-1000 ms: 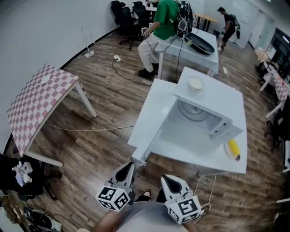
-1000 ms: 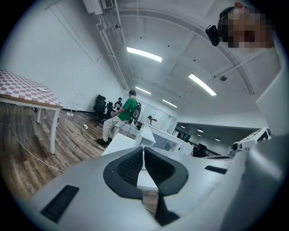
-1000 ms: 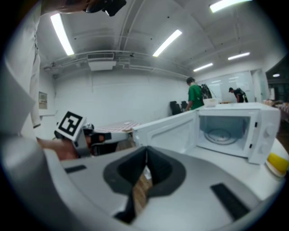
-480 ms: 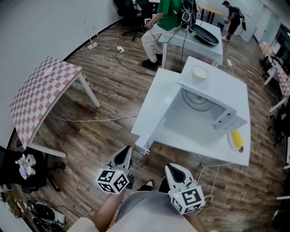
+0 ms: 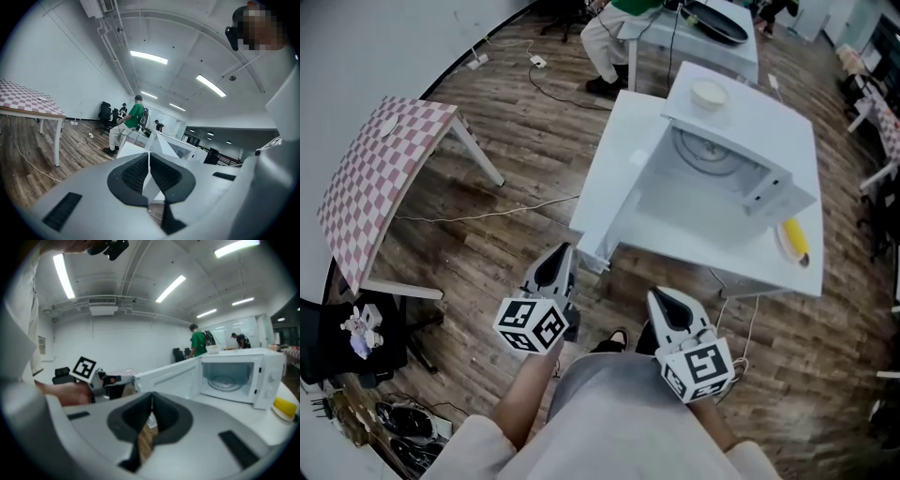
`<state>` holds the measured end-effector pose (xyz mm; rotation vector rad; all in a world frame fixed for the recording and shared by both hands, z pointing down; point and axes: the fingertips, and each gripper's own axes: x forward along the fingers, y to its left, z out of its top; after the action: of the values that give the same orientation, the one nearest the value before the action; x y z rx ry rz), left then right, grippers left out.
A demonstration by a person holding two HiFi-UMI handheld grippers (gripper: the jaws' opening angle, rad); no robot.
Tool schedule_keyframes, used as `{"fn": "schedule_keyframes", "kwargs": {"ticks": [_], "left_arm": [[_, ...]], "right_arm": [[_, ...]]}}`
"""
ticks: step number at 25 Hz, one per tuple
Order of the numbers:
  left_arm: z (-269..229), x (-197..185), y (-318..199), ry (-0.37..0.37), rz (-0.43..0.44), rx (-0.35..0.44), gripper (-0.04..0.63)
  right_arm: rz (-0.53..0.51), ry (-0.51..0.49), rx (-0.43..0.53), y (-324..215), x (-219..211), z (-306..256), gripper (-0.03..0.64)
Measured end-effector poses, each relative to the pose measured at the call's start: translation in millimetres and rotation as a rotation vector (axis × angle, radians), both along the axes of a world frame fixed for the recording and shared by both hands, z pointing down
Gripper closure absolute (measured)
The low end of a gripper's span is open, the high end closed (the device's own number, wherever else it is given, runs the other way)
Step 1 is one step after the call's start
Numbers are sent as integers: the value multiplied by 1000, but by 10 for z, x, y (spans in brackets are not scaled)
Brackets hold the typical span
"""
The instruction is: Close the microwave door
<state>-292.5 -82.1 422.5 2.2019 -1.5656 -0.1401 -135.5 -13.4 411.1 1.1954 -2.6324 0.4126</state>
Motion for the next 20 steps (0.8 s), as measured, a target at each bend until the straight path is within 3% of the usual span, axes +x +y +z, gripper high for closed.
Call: {"fn": "schedule_keyframes", "kwargs": {"ticks": [20], "left_arm": [[61, 179, 21, 19, 39, -23, 577]], "right_arm": [[14, -11, -10, -20, 51, -4, 594]]}}
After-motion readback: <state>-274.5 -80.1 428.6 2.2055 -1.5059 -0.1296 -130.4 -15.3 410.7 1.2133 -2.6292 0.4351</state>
